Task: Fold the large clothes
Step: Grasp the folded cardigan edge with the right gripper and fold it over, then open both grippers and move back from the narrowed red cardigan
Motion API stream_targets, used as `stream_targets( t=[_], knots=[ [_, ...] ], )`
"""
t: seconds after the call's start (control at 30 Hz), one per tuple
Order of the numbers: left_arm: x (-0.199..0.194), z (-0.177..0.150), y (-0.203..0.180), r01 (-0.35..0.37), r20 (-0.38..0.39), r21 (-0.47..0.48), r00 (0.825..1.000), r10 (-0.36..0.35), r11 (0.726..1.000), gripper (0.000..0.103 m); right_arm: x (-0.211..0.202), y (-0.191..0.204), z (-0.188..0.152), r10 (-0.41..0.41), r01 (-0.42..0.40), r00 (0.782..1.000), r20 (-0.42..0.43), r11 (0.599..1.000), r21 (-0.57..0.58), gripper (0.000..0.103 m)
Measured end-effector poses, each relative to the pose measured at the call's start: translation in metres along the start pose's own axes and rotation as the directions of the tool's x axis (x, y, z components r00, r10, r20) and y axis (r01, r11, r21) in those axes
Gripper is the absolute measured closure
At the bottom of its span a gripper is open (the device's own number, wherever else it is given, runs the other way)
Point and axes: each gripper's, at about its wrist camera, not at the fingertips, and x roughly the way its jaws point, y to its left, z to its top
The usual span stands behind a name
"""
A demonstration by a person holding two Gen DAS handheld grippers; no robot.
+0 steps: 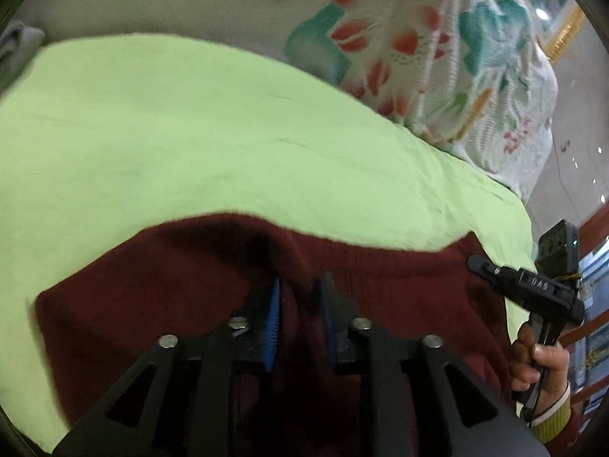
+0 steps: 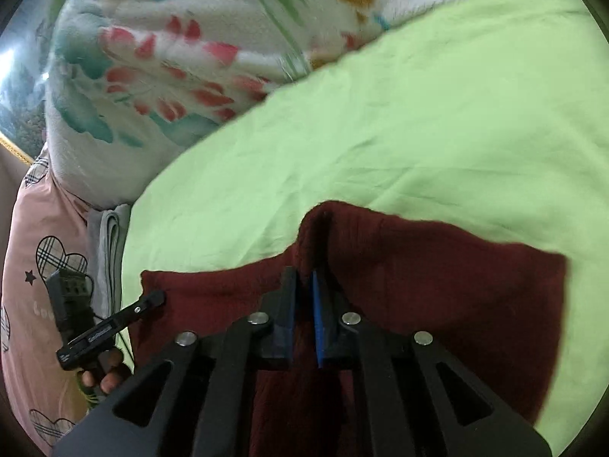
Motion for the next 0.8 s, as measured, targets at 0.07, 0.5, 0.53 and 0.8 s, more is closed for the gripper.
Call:
stream_targets(
  t=[0.07, 0.5, 0.53, 0.8],
  knots=[
    [-0.021, -0.013, -0.003, 0.002, 0.019, 0.019, 1.000, -0.002, 1.000, 0.065, -0.024, 0.007, -0.010, -0.008, 0.008, 0.999, 0.045, 1.000, -0.014, 0.090],
    [-0.067, -0.147, -0.035, 0.040, -0.074, 0.109, 0.997, -0.032, 0.993, 0.067, -0.049, 0.020, -0.132, -0.058, 0.049, 0.993, -0.105, 0.995, -0.082, 0.084],
    [-0.069, -0.151, -0.031, 0.037, -0.072, 0.090, 0.997, -0.030, 0.995, 0.067, -0.054, 0.014, -0.133, -0.021, 0.017, 0.996, -0.092, 0.999, -0.043, 0.084],
    [-0.134, -0.187, -0.020, 0.026, 0.006, -0.021, 1.000, -0.026, 0.999, 0.050, -0.131, 0.019, -0.161, -0.008, 0.009, 0.999, 0.045, 1.000, -0.026, 0.051]
  ],
)
